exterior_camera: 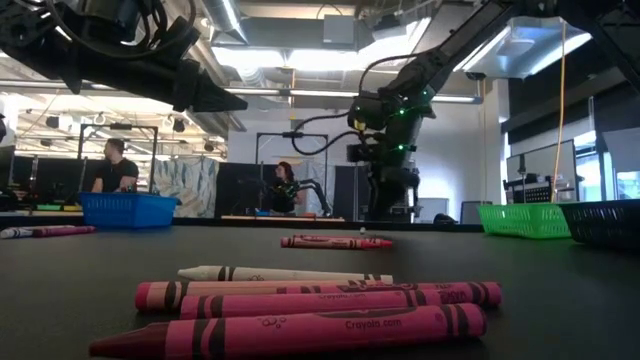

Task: Sort crayons
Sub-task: Put the white crayon into the green bin

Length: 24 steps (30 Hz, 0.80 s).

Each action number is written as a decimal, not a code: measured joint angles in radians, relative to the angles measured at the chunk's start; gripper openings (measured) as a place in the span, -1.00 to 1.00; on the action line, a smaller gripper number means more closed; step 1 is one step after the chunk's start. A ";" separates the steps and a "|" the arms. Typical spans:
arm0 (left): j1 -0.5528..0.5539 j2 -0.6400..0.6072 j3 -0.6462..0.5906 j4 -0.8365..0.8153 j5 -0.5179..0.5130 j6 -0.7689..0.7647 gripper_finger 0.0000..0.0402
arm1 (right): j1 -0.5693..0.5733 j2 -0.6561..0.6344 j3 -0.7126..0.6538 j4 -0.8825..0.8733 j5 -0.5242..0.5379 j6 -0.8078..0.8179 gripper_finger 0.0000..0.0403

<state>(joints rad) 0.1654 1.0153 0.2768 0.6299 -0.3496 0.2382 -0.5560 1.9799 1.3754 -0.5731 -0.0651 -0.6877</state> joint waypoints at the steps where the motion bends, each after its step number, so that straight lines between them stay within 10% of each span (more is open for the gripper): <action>1: 0.000 0.000 0.000 0.001 0.000 0.000 -0.65 | 0.000 0.001 0.000 0.015 -0.021 -0.021 -0.29; 9: 0.000 0.000 0.000 0.001 0.001 0.000 -0.65 | 0.000 0.063 0.000 0.088 -0.136 -0.303 -0.29; 24: 0.000 0.000 0.000 0.002 0.003 0.000 -0.65 | -0.012 0.116 0.002 0.240 -0.136 -0.340 -0.29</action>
<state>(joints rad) 0.1650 1.0149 0.2768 0.6319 -0.3466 0.2386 -0.5684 2.0957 1.3769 -0.3332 -0.2012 -1.0277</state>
